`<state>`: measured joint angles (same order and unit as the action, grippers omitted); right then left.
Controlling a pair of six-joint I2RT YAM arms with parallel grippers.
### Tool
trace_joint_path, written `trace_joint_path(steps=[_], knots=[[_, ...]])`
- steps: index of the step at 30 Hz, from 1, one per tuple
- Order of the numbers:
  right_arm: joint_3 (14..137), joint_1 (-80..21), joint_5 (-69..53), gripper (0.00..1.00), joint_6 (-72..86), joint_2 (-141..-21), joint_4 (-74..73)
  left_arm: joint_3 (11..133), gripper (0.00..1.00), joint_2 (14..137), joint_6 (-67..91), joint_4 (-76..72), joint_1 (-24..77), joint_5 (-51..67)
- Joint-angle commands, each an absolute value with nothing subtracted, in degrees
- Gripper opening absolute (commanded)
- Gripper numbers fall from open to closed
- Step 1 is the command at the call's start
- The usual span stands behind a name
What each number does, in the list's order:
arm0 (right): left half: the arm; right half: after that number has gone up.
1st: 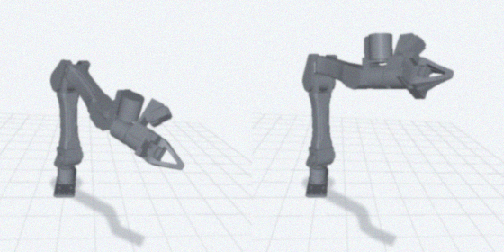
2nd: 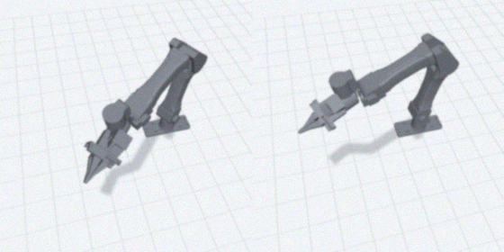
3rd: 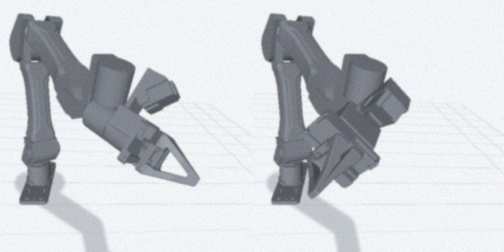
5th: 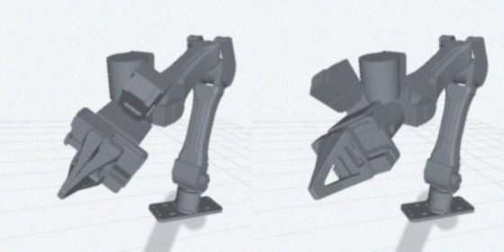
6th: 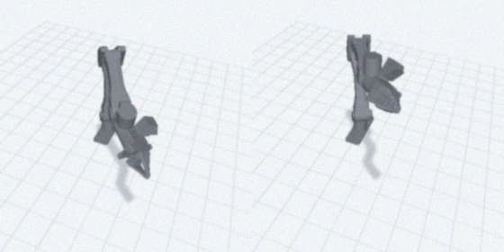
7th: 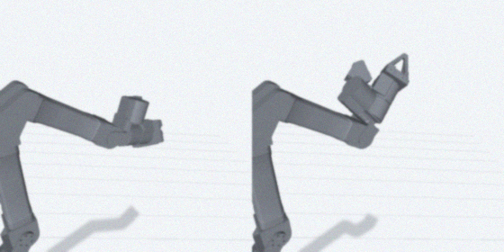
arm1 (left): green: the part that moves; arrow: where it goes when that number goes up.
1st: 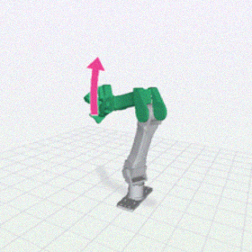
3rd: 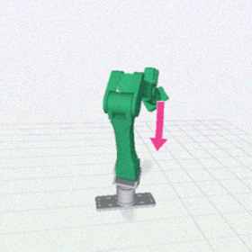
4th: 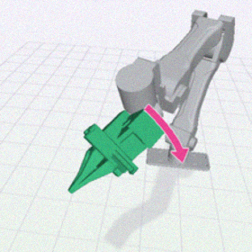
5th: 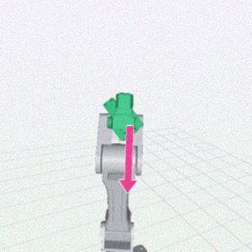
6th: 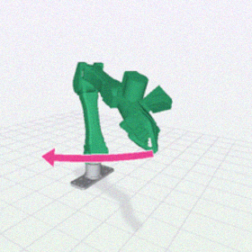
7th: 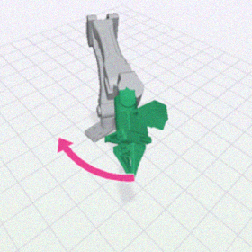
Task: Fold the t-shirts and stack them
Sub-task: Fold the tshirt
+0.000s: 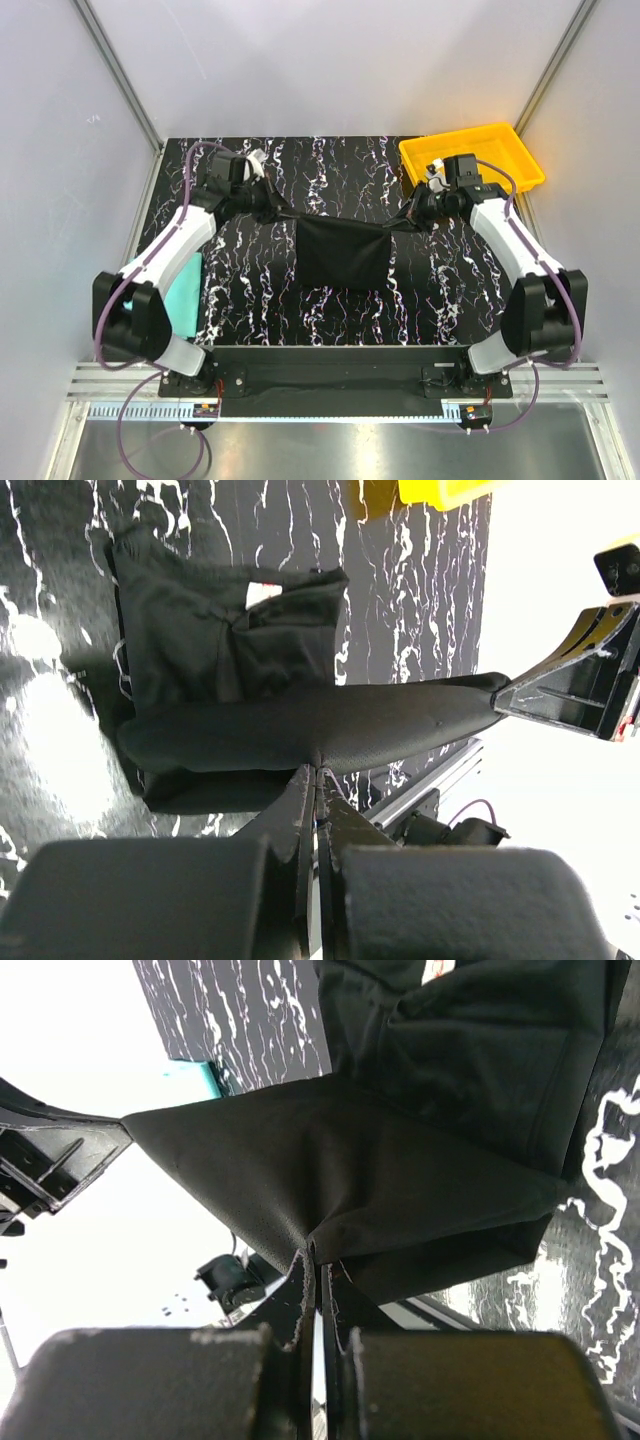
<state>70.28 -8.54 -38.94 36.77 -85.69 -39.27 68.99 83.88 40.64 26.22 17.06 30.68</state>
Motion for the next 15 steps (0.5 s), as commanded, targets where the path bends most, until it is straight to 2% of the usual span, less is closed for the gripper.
trace_joint_path(steps=[1, 8, 12, 13, 14, 15], knots=[[74.1, -7.3, -42.4, 0.00, 35.7, -89.0, -38.8, 74.8, 0.00, 88.9, 38.5, 25.0, 15.9, 33.8], [79.9, -5.8, -42.8, 0.01, 33.4, -100.3, -38.8, 84.2, 0.00, 103.2, 37.1, 25.0, 15.3, 36.3], [88.6, -4.0, -42.5, 0.09, 31.8, -109.8, -38.8, 90.9, 0.00, 112.8, 38.0, 25.5, 13.8, 37.3], [90.9, -3.3, -41.8, 0.22, 30.9, -112.4, -39.8, 93.8, 0.03, 114.2, 37.6, 25.7, 13.7, 36.3], [93.6, -3.0, -40.4, 0.25, 28.6, -117.5, -40.5, 95.3, 0.07, 117.7, 37.3, 25.9, 13.7, 33.9], [99.4, -2.6, -39.6, 0.29, 27.5, -120.5, -41.7, 97.4, 0.21, 119.9, 36.8, 27.2, 13.3, 32.9]])
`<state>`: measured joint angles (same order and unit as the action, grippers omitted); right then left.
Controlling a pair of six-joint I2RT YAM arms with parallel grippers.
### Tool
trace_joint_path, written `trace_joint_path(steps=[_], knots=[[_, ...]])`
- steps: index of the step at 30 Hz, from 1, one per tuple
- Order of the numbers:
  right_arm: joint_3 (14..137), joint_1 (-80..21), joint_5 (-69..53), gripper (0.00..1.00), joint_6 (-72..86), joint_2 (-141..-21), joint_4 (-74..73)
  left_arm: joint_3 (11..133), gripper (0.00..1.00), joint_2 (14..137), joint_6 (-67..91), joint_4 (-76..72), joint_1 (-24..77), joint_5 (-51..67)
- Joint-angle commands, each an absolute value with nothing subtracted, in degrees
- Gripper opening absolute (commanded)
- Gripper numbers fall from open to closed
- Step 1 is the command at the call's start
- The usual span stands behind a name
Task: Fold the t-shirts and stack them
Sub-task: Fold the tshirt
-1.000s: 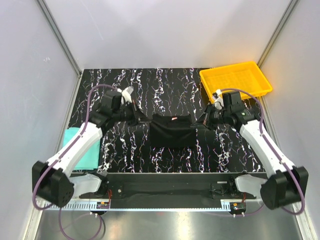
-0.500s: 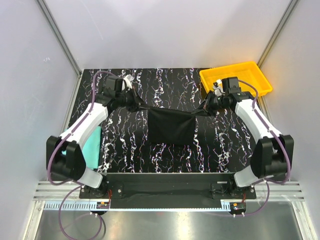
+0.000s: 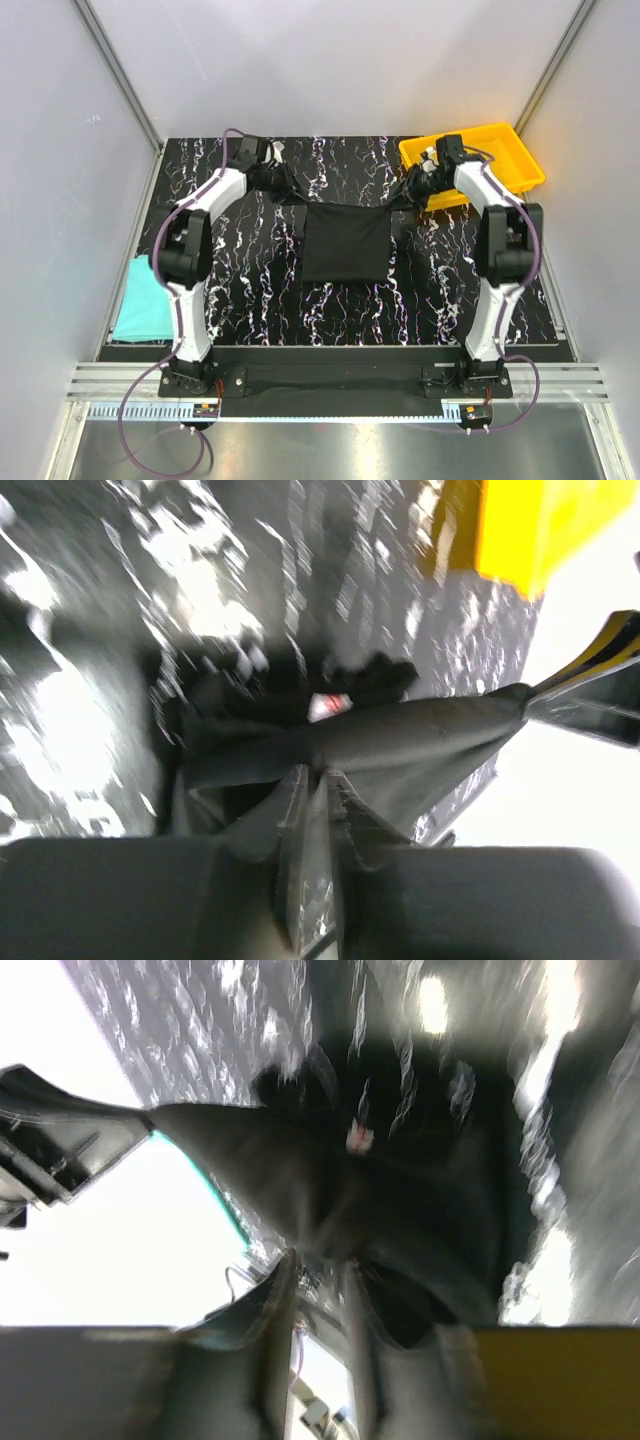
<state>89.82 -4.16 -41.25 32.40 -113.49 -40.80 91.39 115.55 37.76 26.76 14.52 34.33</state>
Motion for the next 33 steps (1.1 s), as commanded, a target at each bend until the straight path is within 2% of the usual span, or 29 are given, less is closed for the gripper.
trace_joint_path(steps=[1, 2, 4, 8, 11, 14, 15, 18, 22, 27, 30, 33], knots=[[103.1, -2.2, -38.7, 0.35, 26.4, -123.4, -46.3, 103.7, 0.30, 122.8, 35.3, 29.7, 13.0, 32.0], [106.5, -2.2, -36.4, 0.40, 23.8, -127.2, -48.5, 107.2, 0.34, 125.1, 33.9, 32.4, 12.7, 31.2], [112.2, -2.2, -34.8, 0.53, 23.3, -128.4, -50.7, 115.2, 0.35, 128.5, 29.6, 40.3, 12.7, 27.2], [113.4, -2.3, -31.5, 0.71, 20.5, -124.6, -52.1, 110.4, 0.49, 120.6, 26.1, 41.5, 12.9, 22.9], [108.3, -2.5, -32.9, 0.72, 19.3, -120.2, -52.5, 101.3, 0.55, 114.1, 22.6, 38.7, 13.7, 26.8], [96.5, -3.2, -34.2, 0.74, 18.9, -114.6, -49.7, 90.2, 0.57, 109.6, 20.4, 34.3, 14.0, 29.6], [93.9, -3.5, -34.4, 0.75, 19.1, -113.2, -47.2, 86.0, 0.62, 108.9, 20.3, 33.3, 14.0, 30.4], [86.3, -4.0, -35.2, 0.76, 19.5, -108.8, -44.9, 79.1, 0.64, 106.4, 21.1, 28.9, 14.4, 32.3], [80.9, -5.3, -37.6, 0.77, 19.8, -107.3, -41.8, 74.4, 0.64, 105.7, 24.3, 22.2, 14.8, 35.9], [78.1, -7.6, -37.7, 0.77, 20.9, -109.3, -39.8, 74.6, 0.64, 109.9, 26.0, 21.4, 16.8, 34.2], [76.4, -8.8, -36.1, 0.76, 20.8, -109.9, -39.4, 74.1, 0.68, 111.8, 27.0, 21.1, 17.8, 34.3], [74.6, -9.1, -35.4, 0.74, 20.7, -110.0, -39.0, 70.9, 0.66, 112.2, 28.6, 20.1, 18.6, 35.2]])
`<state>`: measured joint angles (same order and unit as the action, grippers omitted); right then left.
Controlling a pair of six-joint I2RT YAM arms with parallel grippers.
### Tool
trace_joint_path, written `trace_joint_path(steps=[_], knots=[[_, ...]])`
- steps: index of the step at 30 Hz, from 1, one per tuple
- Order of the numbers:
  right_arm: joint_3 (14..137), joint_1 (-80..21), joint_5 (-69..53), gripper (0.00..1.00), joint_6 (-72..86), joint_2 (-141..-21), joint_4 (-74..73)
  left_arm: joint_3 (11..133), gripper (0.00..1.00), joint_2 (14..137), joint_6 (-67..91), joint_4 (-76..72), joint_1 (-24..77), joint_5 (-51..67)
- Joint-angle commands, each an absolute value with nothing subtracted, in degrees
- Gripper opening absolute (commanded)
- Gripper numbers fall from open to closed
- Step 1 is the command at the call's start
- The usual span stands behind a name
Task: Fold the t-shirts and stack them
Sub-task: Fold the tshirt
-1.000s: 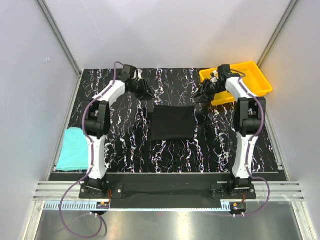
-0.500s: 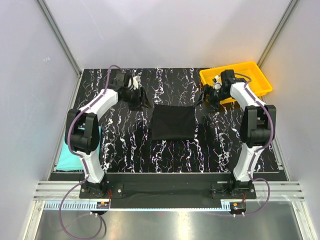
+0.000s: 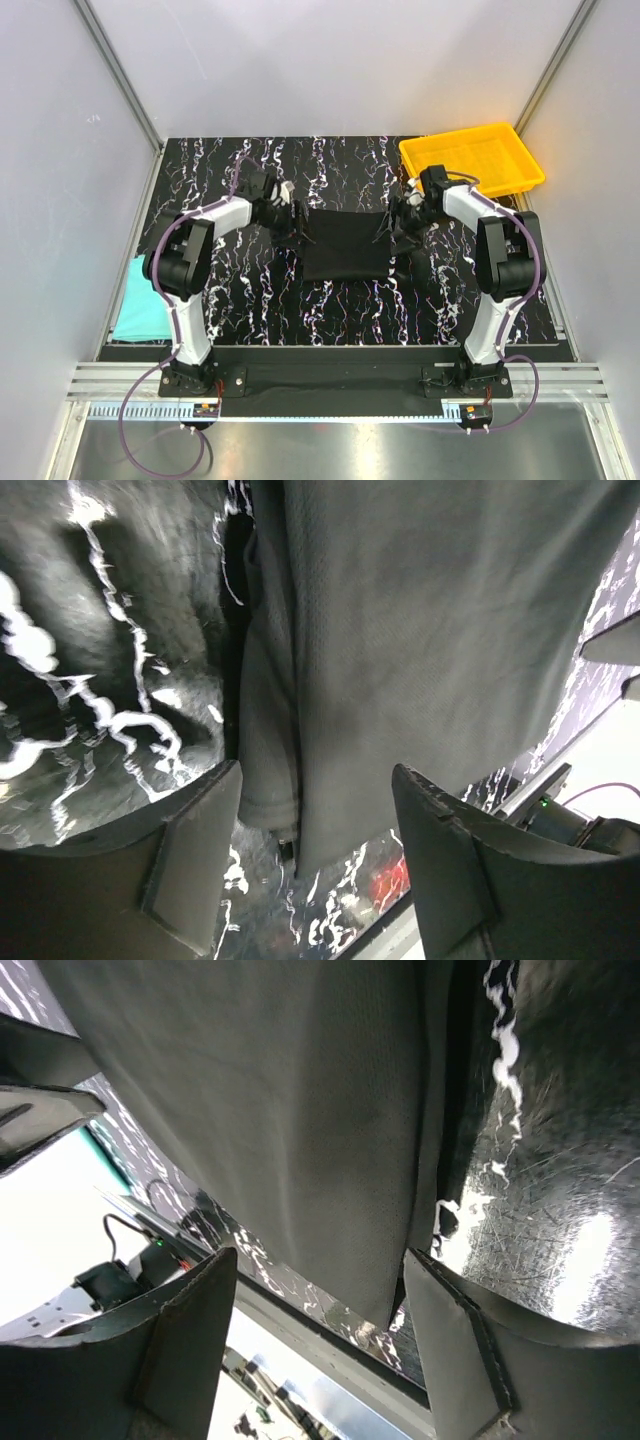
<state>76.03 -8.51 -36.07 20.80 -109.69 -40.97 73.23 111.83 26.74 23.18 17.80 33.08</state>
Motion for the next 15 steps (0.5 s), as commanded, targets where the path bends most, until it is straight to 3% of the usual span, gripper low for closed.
trace_joint_path(steps=[1, 7, 10, 11, 13, 15], knots=[[74.2, -9.1, -34.8, 0.73, 20.6, -109.8, -38.8, 69.9, 0.65, 111.2, 28.8, 19.5, 18.9, 35.2], [70.2, -9.1, -35.1, 0.71, 20.8, -109.5, -36.7, 63.7, 0.51, 108.6, 30.6, 18.6, 19.6, 34.4], [67.5, -9.2, -37.3, 0.70, 22.5, -108.6, -34.2, 62.1, 0.25, 107.8, 31.2, 17.3, 20.2, 36.2], [65.8, -9.2, -37.7, 0.70, 23.1, -108.1, -33.4, 60.9, 0.09, 106.6, 32.0, 16.9, 20.6, 35.9], [64.2, -9.2, -38.5, 0.70, 24.2, -106.8, -31.6, 59.5, 0.00, 105.3, 33.0, 15.3, 20.8, 35.8], [61.9, -9.2, -39.0, 0.70, 24.9, -105.9, -30.2, 57.9, 0.00, 104.5, 33.8, 14.4, 20.9, 35.9]])
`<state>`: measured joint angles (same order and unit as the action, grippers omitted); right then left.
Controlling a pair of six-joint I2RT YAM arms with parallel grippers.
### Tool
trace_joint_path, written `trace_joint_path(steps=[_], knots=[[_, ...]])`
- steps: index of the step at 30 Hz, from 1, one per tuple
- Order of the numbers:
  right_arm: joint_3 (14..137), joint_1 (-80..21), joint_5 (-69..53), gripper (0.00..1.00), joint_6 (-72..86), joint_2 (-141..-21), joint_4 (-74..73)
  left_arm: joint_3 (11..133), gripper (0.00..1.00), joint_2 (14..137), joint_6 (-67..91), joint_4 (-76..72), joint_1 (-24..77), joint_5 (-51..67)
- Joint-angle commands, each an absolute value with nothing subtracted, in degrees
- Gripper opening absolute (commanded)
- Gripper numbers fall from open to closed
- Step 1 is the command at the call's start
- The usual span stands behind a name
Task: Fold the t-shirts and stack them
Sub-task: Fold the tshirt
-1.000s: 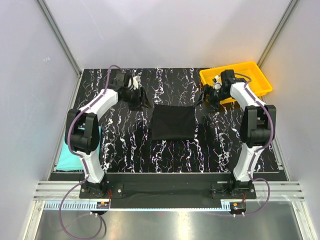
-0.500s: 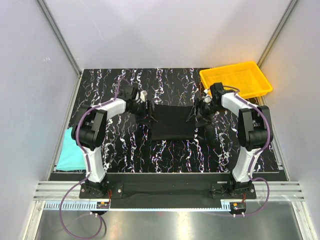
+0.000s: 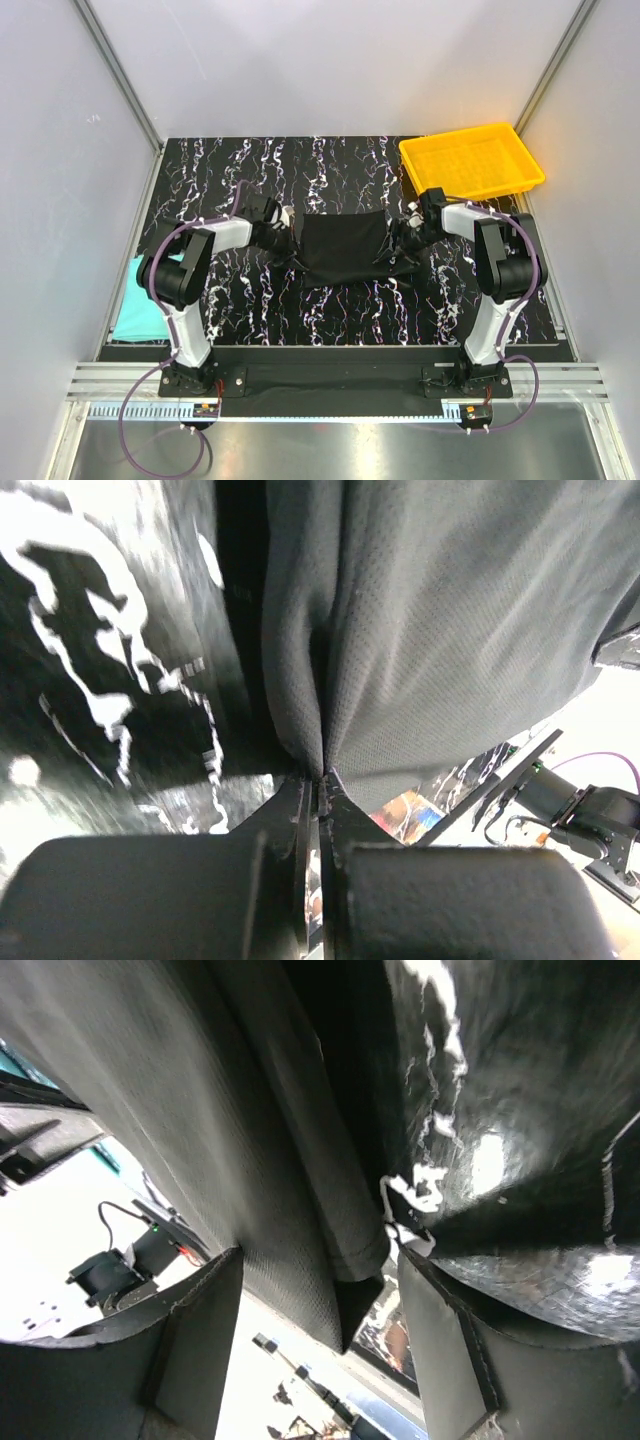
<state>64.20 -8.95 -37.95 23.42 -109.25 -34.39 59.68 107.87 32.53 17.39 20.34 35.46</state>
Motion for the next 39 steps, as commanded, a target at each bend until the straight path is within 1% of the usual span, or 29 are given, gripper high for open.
trace_joint_path(steps=[1, 4, 5, 6, 7, 10, 12, 13, 14, 15, 16, 18, 20, 21, 23, 24, 26, 27, 28, 29, 30, 31, 32, 33, 35, 36, 37, 38, 39], knots=[[60.4, -9.2, -39.4, 0.70, 25.4, -105.1, -29.8, 57.6, 0.00, 104.3, 34.1, 14.2, 20.9, 36.4], [58.5, -9.2, -40.0, 0.70, 26.5, -103.1, -28.8, 56.0, 0.00, 102.9, 34.7, 13.7, 21.2, 36.9], [57.5, -9.2, -39.8, 0.70, 26.7, -102.2, -28.9, 55.1, 0.03, 102.3, 34.7, 13.7, 21.2, 37.1], [57.1, -9.2, -39.6, 0.71, 26.8, -101.3, -29.0, 54.7, 0.13, 100.0, 34.7, 13.8, 21.1, 37.1], [56.5, -9.2, -39.3, 0.74, 27.0, -99.4, -29.1, 54.1, 0.36, 98.5, 34.6, 14.2, 21.1, 36.0], [55.7, -9.2, -37.4, 0.79, 26.8, -96.3, -30.8, 51.9, 0.56, 92.5, 33.8, 15.7, 20.8, 34.1], [55.8, -9.2, -36.4, 0.82, 26.3, -95.3, -33.0, 52.0, 0.60, 90.6, 32.8, 16.3, 20.2, 33.8], [56.1, -9.2, -35.3, 0.83, 25.8, -94.4, -33.8, 52.3, 0.80, 89.8, 32.6, 17.0, 19.1, 33.7], [56.2, -9.3, -34.8, 0.92, 25.6, -93.9, -35.2, 53.2, 0.99, 89.8, 32.3, 17.2, 18.4, 33.4], [56.3, -9.2, -33.9, 0.99, 25.1, -92.8, -35.8, 53.8, 0.99, 90.1, 31.9, 17.1, 17.6, 33.4], [56.7, -9.2, -33.8, 1.00, 25.0, -92.4, -36.2, 54.7, 0.99, 91.7, 31.6, 17.1, 16.1, 33.4], [57.1, -9.2, -34.1, 1.00, 24.3, -91.3, -37.2, 58.1, 0.95, 94.1, 30.2, 16.6, 14.9, 33.9], [57.9, -9.2, -33.3, 1.00, 23.8, -90.7, -38.5, 62.5, 0.90, 98.3, 28.7, 16.6, 13.9, 33.7], [58.2, -9.5, -32.4, 1.00, 22.3, -89.7, -38.8, 63.8, 0.83, 99.5, 28.8, 16.5, 13.5, 34.0], [60.1, -12.4, -28.9, 1.00, 20.5, -88.4, -40.6, 65.6, 0.79, 100.4, 29.9, 15.6, 12.7, 34.8], [60.9, -13.6, -24.4, 1.00, 18.4, -86.9, -41.2, 65.7, 0.77, 100.0, 30.1, 15.2, 12.7, 34.5], [63.4, -19.8, -18.7, 1.00, 16.7, -85.1, -42.1, 65.0, 0.77, 98.4, 30.6, 15.0, 12.4, 32.4], [64.0, -22.7, -12.1, 1.00, 15.2, -83.0, -41.9, 64.4, 0.78, 96.3, 30.9, 15.2, 12.1, 31.7], [64.9, -25.6, -8.7, 1.00, 14.5, -81.9, -41.7, 63.7, 0.78, 95.5, 31.5, 15.4, 11.5, 30.7], [65.0, -32.0, -5.0, 1.00, 13.6, -81.0, -40.0, 62.2, 0.79, 94.5, 32.7, 15.6, 11.2, 30.3], [65.0, -35.1, 2.2, 1.00, 11.1, -79.3, -38.9, 61.3, 0.79, 92.0, 33.3, 16.0, 10.7, 29.8], [63.8, -38.2, 6.0, 1.00, 9.5, -78.5, -37.4, 60.4, 0.82, 90.8, 33.9, 16.7, 10.0, 28.8], [62.7, -45.4, 9.5, 1.00, 7.1, -77.9, -33.1, 58.5, 0.83, 89.2, 35.0, 16.9, 9.8, 28.5], [61.4, -48.7, 14.6, 1.00, 0.5, -76.7, -30.7, 57.4, 0.84, 86.3, 35.4, 16.9, 9.4, 28.2], [57.2, -55.3, 18.4, 1.00, -8.0, -76.7, -23.7, 54.8, 0.84, 83.3, 36.3, 17.4, 9.2, 27.3], [55.6, -61.1, 21.3, 1.00, -16.6, -77.7, -21.0, 53.8, 0.84, 82.0, 36.8, 18.0, 9.0, 27.0], [52.4, -63.9, 22.8, 1.00, -21.5, -78.5, -18.5, 52.0, 0.84, 79.1, 37.4, 18.5, 8.5, 26.0], [50.9, -66.2, 25.5, 1.00, -26.1, -79.4, -13.5, 51.2, 0.81, 77.9, 39.0, 18.9, 8.1, 25.3], [49.7, -68.6, 25.6, 0.99, -33.8, -81.8, -11.2, 50.2, 0.79, 76.4, 39.9, 19.3, 7.5, 25.0]])
